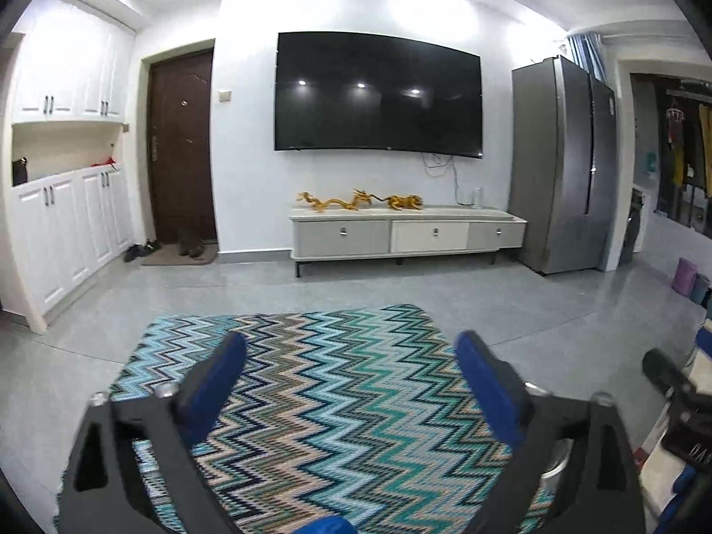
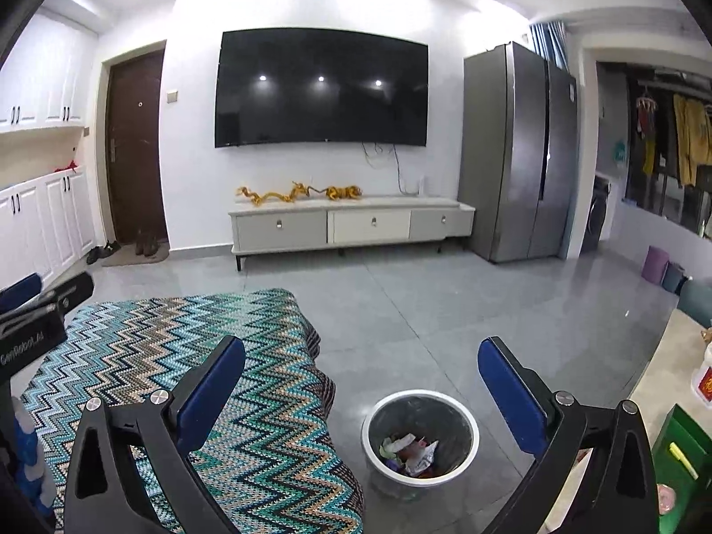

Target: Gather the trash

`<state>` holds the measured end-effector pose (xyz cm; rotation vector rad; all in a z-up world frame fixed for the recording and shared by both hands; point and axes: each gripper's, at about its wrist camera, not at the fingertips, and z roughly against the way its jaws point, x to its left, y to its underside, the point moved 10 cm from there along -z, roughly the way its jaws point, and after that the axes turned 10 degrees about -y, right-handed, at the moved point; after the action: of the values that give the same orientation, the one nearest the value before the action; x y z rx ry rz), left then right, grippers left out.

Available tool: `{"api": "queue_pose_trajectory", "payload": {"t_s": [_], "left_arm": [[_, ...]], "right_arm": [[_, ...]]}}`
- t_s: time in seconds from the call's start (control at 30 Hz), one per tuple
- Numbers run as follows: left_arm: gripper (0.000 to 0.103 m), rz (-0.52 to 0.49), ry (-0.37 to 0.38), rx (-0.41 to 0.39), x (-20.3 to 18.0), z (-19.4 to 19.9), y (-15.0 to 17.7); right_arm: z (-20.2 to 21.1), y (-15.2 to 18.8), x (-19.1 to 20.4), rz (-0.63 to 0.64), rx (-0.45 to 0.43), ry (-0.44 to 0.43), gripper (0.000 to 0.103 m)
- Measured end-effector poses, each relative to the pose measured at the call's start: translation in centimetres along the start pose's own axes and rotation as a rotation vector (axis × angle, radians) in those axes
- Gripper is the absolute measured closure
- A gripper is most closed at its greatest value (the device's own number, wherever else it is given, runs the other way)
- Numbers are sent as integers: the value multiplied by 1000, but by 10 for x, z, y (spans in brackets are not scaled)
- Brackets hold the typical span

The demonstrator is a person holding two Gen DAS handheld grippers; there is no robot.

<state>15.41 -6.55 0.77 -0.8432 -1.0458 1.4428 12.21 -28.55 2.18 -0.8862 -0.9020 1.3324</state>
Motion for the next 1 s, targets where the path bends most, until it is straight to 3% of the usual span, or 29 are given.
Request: {"api": "queue_pose_trajectory", "payload": {"t_s": [0.13,0.43,1.0], "left_arm": [[0,29,-11,-39,14,14,0],[0,47,-32,-41,33,21,4],[0,26,-29,-71,31,34,8]], "right_arm": [[9,-1,2,-4,-17,19,0],[23,-4,3,-7,-49,60,0],[43,-16,2,19,-131,122,0]]}}
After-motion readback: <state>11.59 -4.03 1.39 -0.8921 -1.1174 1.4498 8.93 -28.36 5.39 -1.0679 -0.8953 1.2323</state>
